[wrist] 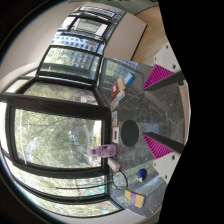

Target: Arrange mouse

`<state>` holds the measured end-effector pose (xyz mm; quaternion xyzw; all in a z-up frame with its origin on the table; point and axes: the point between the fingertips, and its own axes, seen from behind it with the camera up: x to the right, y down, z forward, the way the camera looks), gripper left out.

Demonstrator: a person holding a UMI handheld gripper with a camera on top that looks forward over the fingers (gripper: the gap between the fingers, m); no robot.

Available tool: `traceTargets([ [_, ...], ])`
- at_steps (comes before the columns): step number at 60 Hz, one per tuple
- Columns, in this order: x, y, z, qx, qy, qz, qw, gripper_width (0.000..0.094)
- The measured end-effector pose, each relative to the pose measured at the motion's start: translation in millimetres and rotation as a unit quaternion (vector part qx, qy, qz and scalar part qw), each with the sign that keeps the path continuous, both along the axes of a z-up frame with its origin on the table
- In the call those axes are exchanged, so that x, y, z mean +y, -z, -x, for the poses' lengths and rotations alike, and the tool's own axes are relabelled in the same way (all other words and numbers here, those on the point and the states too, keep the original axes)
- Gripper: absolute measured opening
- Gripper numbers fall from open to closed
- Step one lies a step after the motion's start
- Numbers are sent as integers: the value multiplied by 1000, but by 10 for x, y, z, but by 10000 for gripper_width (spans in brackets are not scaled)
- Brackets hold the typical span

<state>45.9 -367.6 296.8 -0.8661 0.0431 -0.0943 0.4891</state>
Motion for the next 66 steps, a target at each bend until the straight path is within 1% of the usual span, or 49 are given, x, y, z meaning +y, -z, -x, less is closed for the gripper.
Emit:
traceTargets([
  [6, 0, 63, 18, 2, -5, 9, 1000, 855],
  [12, 5, 325, 152, 0, -7, 22, 1000, 856],
  [18, -53, 733, 403, 6, -17, 47, 999, 852],
  [23, -105, 1154, 715, 20, -32, 73, 997, 853],
  [28, -137, 1571, 1106, 41, -53, 99, 993, 856],
  [32, -53, 1842, 1489, 49, -74, 106, 990, 855],
  [38, 238, 2148, 2077, 57, -109, 100, 987, 860],
  [46, 818, 2462, 2869, 83, -148, 74, 983, 862],
  [57, 1611, 2809, 3448, 66, -171, 52, 982, 856],
  [61, 1829, 2889, 3527, 46, -169, 50, 983, 857],
  [66, 2031, 2987, 3611, 27, -178, 54, 982, 858],
])
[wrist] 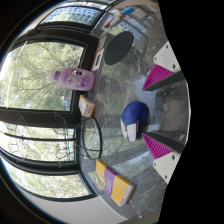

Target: Arrange mouse

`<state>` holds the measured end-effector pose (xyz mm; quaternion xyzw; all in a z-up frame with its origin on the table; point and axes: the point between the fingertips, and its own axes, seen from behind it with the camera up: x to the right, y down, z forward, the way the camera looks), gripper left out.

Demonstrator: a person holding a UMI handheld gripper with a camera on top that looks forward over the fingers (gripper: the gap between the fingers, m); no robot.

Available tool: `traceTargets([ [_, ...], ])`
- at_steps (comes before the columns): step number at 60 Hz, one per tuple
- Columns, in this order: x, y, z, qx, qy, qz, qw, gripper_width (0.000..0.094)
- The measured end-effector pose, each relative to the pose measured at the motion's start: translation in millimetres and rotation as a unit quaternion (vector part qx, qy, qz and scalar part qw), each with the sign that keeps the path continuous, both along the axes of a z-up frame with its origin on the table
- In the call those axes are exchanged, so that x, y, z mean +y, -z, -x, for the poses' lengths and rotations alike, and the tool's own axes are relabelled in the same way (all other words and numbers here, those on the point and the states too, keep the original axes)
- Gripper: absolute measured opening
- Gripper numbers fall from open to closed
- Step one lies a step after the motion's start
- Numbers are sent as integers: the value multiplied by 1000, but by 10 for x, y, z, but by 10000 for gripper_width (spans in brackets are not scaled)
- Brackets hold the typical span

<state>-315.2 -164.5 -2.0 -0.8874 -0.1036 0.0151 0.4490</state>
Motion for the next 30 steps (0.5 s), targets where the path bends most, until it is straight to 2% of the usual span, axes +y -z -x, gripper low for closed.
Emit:
traceTargets([
  [30, 1057, 62, 88, -26, -14, -11, 1000, 841],
])
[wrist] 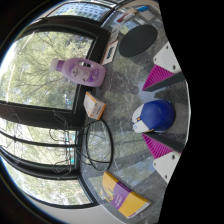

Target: Arrange mouse

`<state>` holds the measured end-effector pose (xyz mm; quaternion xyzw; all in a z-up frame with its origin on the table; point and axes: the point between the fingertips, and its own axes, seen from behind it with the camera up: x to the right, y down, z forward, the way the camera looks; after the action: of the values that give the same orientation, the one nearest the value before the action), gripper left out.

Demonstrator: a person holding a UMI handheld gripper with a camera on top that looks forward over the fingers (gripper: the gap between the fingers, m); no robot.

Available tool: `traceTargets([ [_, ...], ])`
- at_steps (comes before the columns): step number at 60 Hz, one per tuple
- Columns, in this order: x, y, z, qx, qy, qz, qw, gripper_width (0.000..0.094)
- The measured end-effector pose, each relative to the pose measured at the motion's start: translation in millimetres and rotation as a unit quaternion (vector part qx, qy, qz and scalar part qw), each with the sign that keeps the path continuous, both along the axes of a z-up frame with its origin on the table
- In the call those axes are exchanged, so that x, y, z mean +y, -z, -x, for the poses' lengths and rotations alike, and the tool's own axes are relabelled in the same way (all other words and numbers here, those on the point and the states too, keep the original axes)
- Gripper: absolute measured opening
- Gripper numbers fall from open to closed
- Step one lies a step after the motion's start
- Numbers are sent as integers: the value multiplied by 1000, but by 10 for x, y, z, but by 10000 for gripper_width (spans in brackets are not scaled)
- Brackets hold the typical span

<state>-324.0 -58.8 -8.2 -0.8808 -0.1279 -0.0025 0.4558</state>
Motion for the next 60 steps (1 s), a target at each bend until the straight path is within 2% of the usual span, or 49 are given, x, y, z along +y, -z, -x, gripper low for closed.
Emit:
traceTargets([
  [4, 108, -1, 12, -5, -15, -6, 1000, 819],
  [8, 169, 9, 42, -1, -26, -6, 1000, 752],
  [14, 158, 68, 162, 42, -26, 13, 999, 551],
  [18, 168, 65, 156, 49, -18, 15, 999, 529],
  [28, 172, 84, 175, 41, -23, 22, 999, 403],
  [40, 244, -25, 128, 80, -8, 40, 996, 351],
  [45, 321, -423, 153, 99, -25, 13, 995, 353],
  [51, 511, -1361, 65, 139, -46, -63, 987, 352],
  [56, 699, -2243, -218, 178, -42, -132, 974, 349],
  [60, 871, -2724, -655, 185, -25, -181, 966, 349],
])
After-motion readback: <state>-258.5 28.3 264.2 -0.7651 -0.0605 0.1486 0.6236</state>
